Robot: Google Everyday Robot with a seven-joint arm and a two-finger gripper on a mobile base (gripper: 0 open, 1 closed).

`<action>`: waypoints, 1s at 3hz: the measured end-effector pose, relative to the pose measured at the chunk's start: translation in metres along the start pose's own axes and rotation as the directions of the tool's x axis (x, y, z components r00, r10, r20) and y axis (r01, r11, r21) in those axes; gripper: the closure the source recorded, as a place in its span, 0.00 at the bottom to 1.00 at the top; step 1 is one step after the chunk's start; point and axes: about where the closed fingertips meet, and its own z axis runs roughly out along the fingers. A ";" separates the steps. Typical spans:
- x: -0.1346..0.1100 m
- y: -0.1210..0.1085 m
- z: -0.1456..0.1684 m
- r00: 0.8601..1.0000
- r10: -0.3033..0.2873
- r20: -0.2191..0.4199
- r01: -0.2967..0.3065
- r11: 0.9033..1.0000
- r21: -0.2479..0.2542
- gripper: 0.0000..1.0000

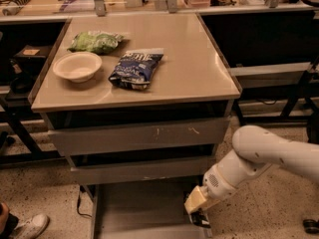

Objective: Place rxbar chocolate into bottom drawer

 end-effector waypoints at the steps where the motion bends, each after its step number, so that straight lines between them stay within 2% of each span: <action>1: -0.015 -0.046 0.064 0.994 0.090 0.063 -0.087 0.995 -0.054 1.00; 2: -0.015 -0.046 0.065 0.994 0.090 0.063 -0.087 0.995 -0.054 1.00; 3: -0.020 -0.051 0.081 0.992 0.098 0.074 -0.094 0.994 -0.061 1.00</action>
Offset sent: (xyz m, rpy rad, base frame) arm 0.0104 0.0036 -0.0541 0.0359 0.0089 -0.0813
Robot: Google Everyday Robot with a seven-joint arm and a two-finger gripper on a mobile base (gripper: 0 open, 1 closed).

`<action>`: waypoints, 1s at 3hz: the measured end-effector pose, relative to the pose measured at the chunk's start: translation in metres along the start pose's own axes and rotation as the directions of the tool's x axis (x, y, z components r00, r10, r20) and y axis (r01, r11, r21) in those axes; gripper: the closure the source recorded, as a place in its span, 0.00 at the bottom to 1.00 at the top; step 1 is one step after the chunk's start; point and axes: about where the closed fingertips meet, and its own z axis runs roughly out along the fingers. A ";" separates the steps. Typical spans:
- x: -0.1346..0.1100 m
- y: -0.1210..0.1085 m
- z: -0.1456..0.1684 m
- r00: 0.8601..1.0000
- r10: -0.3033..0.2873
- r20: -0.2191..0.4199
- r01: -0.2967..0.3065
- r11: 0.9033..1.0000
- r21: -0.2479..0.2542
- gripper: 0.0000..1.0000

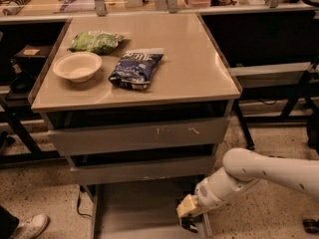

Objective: Place rxbar chocolate into bottom drawer

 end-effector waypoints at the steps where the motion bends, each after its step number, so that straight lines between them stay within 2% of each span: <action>1: -0.030 -0.031 0.056 0.996 0.071 0.044 -0.070 0.997 -0.040 1.00; 2: -0.030 -0.031 0.057 0.996 0.071 0.044 -0.070 0.997 -0.041 1.00; 3: -0.031 -0.030 0.085 0.998 0.066 0.023 -0.064 0.995 -0.081 1.00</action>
Offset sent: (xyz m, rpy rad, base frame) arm 0.0466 0.0304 -0.0911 0.0617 0.0179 -0.1235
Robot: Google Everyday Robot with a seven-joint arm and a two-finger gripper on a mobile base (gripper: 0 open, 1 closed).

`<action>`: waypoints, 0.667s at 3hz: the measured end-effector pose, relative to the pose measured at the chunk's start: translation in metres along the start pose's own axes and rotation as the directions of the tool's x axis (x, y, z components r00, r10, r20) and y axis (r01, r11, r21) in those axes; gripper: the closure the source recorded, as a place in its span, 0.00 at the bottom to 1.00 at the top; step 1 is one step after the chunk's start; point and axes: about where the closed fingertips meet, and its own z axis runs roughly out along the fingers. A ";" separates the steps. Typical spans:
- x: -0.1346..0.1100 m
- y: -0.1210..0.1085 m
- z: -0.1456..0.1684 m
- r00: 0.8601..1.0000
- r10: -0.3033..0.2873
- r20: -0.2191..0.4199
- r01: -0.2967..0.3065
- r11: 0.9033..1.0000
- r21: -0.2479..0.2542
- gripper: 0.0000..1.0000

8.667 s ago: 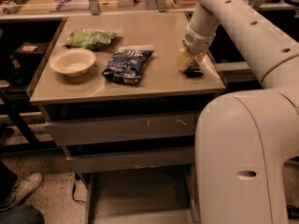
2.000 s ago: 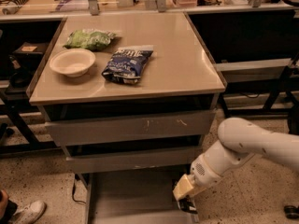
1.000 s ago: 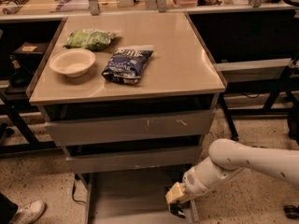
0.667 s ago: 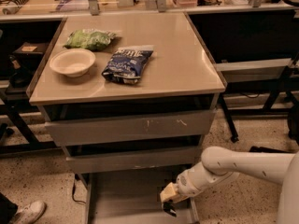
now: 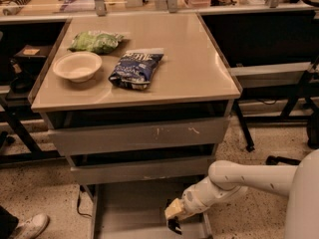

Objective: Place rxbar chocolate into bottom drawer

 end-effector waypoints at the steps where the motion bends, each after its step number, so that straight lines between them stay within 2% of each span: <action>1: -0.012 0.001 0.055 1.000 -0.006 -0.023 0.004 0.997 -0.076 1.00; 2: -0.027 -0.008 0.114 0.999 0.012 -0.051 -0.020 0.988 -0.151 1.00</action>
Offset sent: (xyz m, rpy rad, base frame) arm 0.0213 0.1079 -0.1236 0.1994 0.1030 0.0261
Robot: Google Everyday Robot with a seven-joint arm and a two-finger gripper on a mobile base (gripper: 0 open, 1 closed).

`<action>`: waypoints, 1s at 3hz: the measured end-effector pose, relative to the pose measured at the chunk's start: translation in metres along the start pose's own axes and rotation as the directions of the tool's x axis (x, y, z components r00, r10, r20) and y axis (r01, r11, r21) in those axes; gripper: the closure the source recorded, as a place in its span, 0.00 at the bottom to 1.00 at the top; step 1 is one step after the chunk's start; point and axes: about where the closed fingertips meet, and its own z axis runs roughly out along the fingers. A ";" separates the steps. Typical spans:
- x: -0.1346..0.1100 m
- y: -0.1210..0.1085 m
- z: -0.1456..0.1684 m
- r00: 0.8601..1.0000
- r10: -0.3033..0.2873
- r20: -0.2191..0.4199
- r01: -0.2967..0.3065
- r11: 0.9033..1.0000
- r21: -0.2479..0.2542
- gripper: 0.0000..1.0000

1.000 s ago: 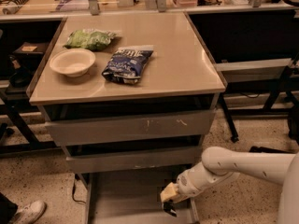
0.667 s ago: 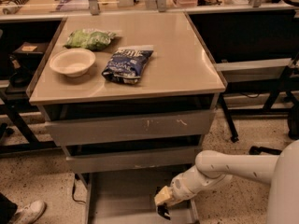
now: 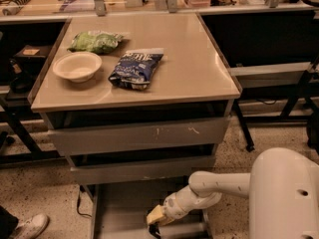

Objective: Place rxbar chocolate into bottom drawer

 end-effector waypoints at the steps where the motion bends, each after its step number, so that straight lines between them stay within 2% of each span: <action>1: 0.000 0.000 0.000 1.000 0.000 0.000 0.000 1.000 0.000 1.00; 2: -0.004 -0.018 0.020 1.000 0.011 0.021 -0.011 0.999 -0.043 1.00; 3: -0.017 -0.052 0.051 0.995 0.053 0.090 -0.045 0.995 -0.093 1.00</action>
Offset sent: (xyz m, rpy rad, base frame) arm 0.0056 0.0140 -0.0916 0.1379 0.0132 -0.0962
